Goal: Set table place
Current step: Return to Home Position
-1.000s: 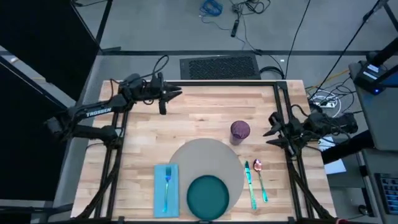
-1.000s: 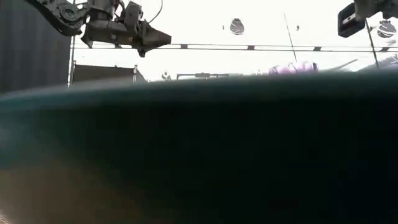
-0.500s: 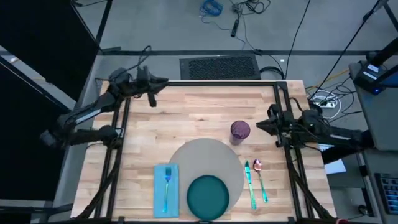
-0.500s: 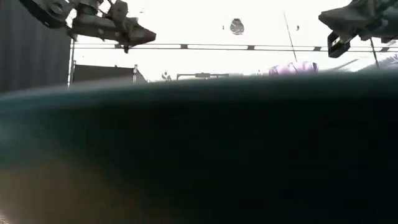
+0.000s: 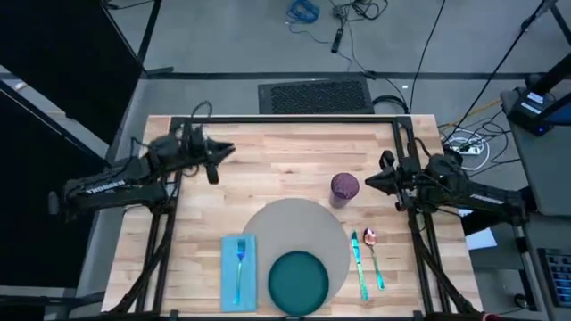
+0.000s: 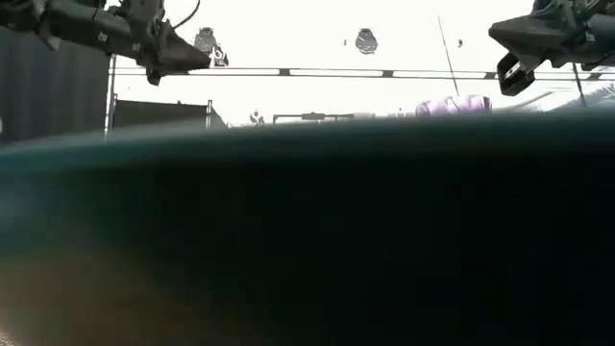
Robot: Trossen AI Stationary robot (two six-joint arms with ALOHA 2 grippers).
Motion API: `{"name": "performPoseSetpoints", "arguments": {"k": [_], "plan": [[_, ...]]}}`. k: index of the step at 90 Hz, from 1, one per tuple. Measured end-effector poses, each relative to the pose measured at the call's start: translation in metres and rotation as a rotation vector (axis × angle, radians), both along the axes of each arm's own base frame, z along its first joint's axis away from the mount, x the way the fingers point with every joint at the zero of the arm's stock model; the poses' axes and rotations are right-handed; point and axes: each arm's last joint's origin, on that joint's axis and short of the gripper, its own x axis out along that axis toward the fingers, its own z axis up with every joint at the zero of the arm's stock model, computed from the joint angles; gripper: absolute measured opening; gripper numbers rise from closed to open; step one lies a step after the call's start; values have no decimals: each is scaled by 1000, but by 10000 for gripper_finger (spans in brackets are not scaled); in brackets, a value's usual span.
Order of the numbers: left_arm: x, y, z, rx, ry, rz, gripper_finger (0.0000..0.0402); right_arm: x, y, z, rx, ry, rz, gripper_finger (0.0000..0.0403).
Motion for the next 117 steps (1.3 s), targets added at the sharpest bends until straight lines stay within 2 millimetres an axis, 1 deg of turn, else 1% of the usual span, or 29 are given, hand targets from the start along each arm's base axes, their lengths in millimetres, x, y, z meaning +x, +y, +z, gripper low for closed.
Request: {"name": "performPoseSetpoints", "arguments": {"k": [8, 21, 32, 41, 48, 62, 73, 80, 95, 104, 117], "plan": [[5, -14, -11, 8, 14, -31, 63, 2, 0, 0, -2, 3, -1, 11], [9, -28, -13, 54, -9, -118, 63, 3, -1, 2, -4, -7, -2, 11], [16, -35, -23, 64, 14, -176, 63, 7, -2, -1, -8, 22, -5, 11], [18, -37, -33, 81, 14, -151, 63, 9, -3, -2, -16, 36, -6, 11], [14, -38, -42, 100, -27, -125, 63, 9, -3, -2, -14, 38, -8, 11], [-2, -41, -57, 108, -149, -123, 63, 6, -2, 0, -20, 12, -14, 11], [-11, -41, -64, 69, -157, -118, 63, 2, -1, 0, -41, -13, -15, 11], [-13, -42, -66, 65, -139, -125, 63, 1, -1, -7, -47, -16, -31, 11], [-18, -42, -66, 70, -129, -112, 63, 0, 1, -31, -47, -28, -44, 11], [-22, -42, -68, 69, -108, -107, 63, -1, 3, -36, -57, -62, -17, 11], [-29, -42, -66, 66, -122, -107, 63, 1, 7, -41, -62, -19, 30, 11]]}}
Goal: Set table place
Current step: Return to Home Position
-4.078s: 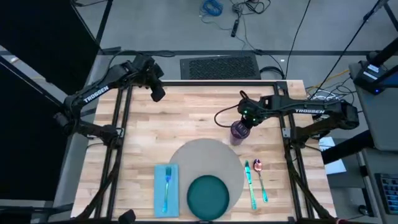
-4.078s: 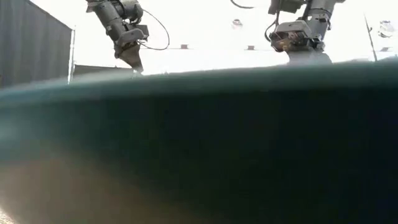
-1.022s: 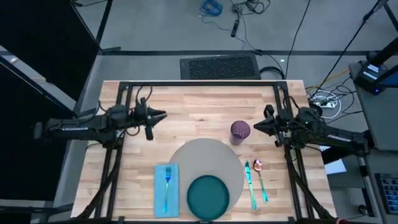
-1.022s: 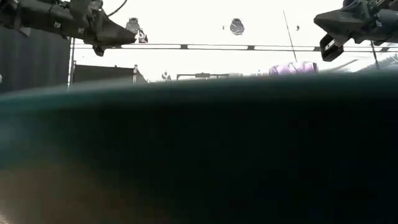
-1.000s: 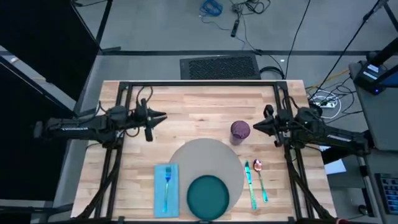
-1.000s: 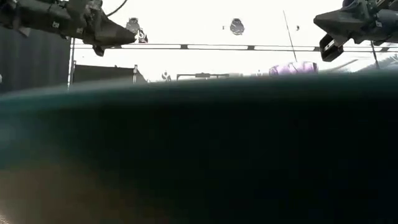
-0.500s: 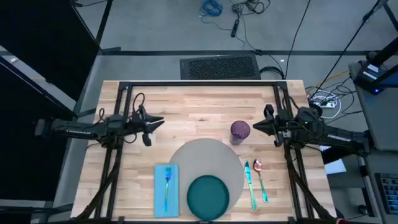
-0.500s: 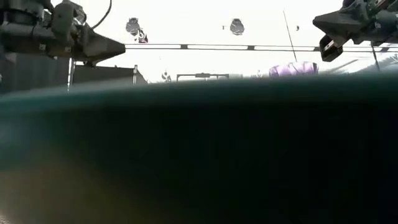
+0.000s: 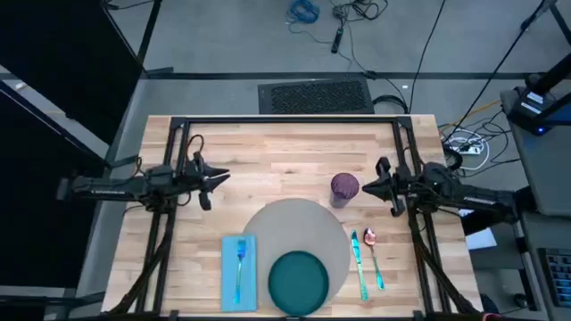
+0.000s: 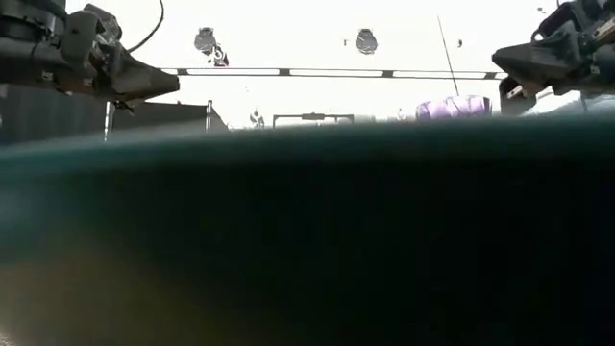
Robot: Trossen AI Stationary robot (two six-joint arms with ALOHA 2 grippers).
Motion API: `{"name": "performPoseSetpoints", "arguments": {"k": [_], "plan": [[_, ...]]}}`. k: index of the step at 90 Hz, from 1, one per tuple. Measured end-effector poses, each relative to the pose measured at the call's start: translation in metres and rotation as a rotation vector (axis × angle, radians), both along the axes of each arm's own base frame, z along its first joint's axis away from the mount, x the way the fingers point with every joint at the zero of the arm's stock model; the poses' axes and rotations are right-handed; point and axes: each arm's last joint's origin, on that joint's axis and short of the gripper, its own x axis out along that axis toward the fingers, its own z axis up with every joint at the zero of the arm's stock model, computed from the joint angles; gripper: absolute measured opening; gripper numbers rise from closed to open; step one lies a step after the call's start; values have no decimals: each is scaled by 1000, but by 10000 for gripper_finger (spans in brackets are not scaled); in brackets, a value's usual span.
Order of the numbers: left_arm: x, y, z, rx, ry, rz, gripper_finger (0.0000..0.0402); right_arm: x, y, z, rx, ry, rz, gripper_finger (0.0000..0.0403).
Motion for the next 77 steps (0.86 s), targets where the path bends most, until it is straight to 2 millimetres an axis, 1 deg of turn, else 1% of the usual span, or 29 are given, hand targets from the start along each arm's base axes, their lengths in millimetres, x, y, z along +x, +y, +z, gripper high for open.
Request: {"name": "performPoseSetpoints", "arguments": {"k": [11, 26, 32, 45, 52, 77], "plan": [[-7, 0, 0, -2, -2, 0, 63, 1, 5, -4, -25, 7, 40, 11], [-20, -1, 0, -26, -38, -1, 63, 3, 12, -9, -49, 3, 24, 11], [-20, -1, -1, -27, -26, -5, 63, 2, 16, -9, -76, -2, 47, 11], [-18, -1, -13, -53, 18, -3, 63, 2, 22, -12, -106, 27, 80, 11], [-18, -1, -13, -53, 21, -17, 63, 2, 24, -14, -112, 44, 61, 11], [-17, -2, -14, -50, 31, -50, 63, 1, 27, -14, -116, 41, 90, 11]]}}
